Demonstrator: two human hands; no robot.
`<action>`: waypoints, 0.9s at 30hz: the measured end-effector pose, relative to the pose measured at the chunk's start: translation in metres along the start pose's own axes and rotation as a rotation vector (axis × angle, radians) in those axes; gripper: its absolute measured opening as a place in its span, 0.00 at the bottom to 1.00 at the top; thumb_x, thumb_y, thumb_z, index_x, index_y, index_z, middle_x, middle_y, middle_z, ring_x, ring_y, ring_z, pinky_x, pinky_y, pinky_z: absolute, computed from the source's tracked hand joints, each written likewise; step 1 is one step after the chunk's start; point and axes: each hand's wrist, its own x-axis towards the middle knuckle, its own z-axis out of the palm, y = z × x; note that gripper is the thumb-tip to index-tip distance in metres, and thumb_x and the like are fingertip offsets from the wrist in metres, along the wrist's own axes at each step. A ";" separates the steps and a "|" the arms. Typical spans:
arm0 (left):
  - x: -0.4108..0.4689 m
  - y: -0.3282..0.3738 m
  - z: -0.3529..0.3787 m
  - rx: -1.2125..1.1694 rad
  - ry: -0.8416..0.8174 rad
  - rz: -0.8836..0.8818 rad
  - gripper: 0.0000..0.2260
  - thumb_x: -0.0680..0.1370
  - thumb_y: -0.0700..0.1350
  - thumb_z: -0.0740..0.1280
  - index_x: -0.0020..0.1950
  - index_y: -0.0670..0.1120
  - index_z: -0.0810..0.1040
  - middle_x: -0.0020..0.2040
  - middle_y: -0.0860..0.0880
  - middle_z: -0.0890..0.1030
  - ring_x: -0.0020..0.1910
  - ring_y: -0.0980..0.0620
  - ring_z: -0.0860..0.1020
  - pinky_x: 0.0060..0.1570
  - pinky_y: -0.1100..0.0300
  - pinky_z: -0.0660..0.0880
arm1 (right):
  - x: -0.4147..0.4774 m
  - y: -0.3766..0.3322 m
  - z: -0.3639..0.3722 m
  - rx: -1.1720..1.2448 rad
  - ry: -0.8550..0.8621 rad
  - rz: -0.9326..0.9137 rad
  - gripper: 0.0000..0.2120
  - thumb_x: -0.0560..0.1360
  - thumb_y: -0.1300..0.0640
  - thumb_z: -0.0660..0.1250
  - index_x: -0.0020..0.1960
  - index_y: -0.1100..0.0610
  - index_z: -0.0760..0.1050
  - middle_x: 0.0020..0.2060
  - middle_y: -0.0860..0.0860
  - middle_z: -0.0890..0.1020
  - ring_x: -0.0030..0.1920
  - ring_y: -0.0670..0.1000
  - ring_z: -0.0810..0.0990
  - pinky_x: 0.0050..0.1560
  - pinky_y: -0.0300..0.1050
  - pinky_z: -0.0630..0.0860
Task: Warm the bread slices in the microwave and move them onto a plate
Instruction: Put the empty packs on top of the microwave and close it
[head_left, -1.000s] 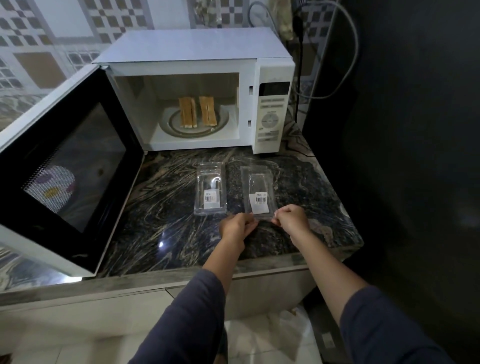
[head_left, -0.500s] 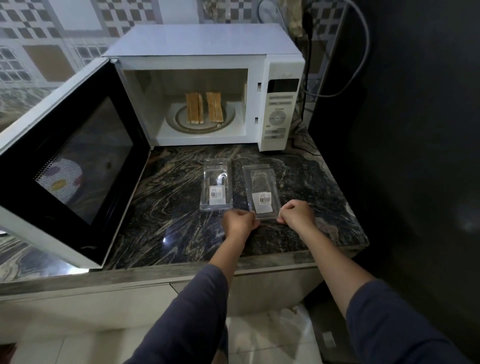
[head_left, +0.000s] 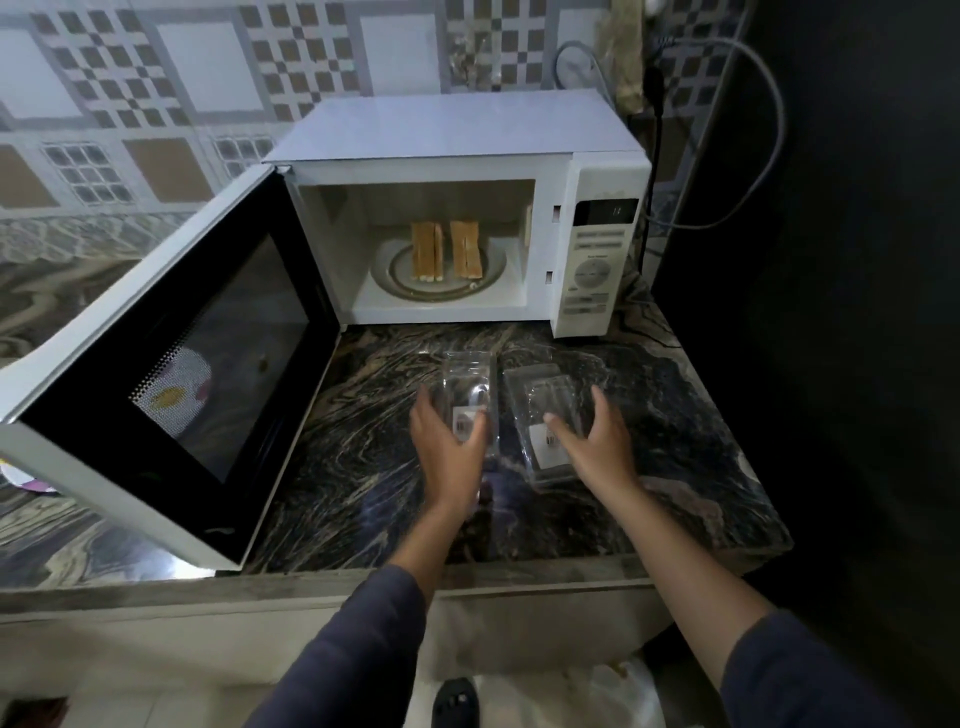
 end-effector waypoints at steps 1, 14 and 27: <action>0.008 -0.003 -0.001 0.034 -0.037 -0.007 0.38 0.74 0.49 0.70 0.76 0.45 0.52 0.76 0.45 0.56 0.74 0.48 0.57 0.66 0.63 0.55 | -0.003 0.000 0.003 -0.008 -0.026 -0.008 0.42 0.73 0.43 0.68 0.77 0.54 0.48 0.76 0.53 0.53 0.76 0.54 0.54 0.73 0.52 0.57; 0.059 -0.035 0.012 0.107 -0.280 -0.123 0.46 0.67 0.54 0.75 0.77 0.44 0.52 0.76 0.44 0.60 0.73 0.46 0.62 0.70 0.57 0.61 | 0.015 0.014 0.034 -0.074 -0.043 0.058 0.51 0.65 0.43 0.75 0.77 0.52 0.49 0.71 0.55 0.68 0.68 0.57 0.70 0.63 0.53 0.72; 0.023 -0.041 0.000 0.033 -0.106 -0.009 0.41 0.67 0.49 0.77 0.74 0.46 0.61 0.74 0.45 0.63 0.71 0.47 0.64 0.69 0.54 0.65 | -0.012 0.031 0.021 0.060 0.080 0.069 0.43 0.61 0.48 0.79 0.71 0.51 0.63 0.62 0.53 0.77 0.57 0.55 0.78 0.52 0.46 0.77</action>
